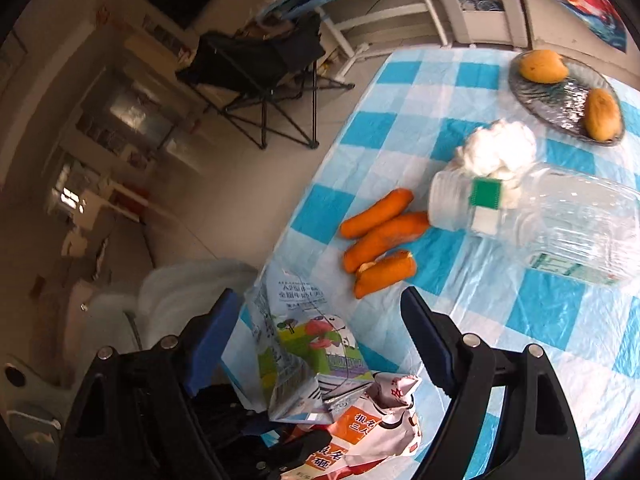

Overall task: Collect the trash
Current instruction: 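Grasp the cow-print milk carton with the right gripper while the left gripper holds the wrapper, then carry the milk carton into the yellow bucket and open the right gripper while the left carries the wrapper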

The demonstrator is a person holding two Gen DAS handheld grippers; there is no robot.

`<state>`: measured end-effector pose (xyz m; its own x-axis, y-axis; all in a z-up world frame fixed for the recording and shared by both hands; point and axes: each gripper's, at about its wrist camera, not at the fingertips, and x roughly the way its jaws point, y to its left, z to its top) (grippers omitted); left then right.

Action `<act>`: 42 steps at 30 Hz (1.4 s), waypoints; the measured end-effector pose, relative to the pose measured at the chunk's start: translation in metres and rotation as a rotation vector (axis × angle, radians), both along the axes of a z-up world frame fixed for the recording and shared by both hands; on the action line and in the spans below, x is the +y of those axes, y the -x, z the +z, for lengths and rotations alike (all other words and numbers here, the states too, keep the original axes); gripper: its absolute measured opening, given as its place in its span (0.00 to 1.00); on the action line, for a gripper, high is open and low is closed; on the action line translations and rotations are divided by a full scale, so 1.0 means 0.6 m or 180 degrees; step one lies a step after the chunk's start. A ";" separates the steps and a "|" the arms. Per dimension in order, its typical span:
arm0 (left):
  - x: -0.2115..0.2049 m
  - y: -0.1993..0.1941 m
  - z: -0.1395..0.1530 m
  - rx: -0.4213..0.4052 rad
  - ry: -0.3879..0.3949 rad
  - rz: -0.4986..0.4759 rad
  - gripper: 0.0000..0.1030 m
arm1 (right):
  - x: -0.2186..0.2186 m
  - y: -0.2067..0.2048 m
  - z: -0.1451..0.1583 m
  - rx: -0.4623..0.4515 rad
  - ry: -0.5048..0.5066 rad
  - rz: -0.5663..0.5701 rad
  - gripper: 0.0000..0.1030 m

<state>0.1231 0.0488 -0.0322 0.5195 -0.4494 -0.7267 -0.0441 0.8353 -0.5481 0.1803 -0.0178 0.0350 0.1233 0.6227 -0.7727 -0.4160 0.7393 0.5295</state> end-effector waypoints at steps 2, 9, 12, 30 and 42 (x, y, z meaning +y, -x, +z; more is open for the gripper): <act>0.004 0.001 -0.001 0.0009 0.0009 -0.0002 0.36 | 0.026 0.005 -0.034 0.0125 0.0194 0.0200 0.77; 0.001 -0.003 -0.004 0.0025 0.0014 -0.0021 0.36 | 0.008 0.022 -0.043 0.0144 -0.0265 0.0137 0.35; -0.003 -0.003 -0.003 0.0019 0.0020 -0.0040 0.36 | -0.015 0.026 -0.034 0.0069 -0.0342 0.0017 0.30; 0.016 0.010 0.021 -0.0275 0.0228 0.0108 0.36 | -0.223 0.221 0.030 -0.0607 -0.0603 -0.1110 0.30; 0.026 0.053 0.064 -0.0534 0.0208 0.0057 0.36 | -0.152 0.366 -0.078 -0.0136 -0.0077 -0.0611 0.30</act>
<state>0.0911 0.0647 0.0064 0.6394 -0.4824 -0.5987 0.0378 0.7975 -0.6021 -0.0394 -0.1092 -0.0119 0.2740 0.6029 -0.7493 -0.2910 0.7945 0.5330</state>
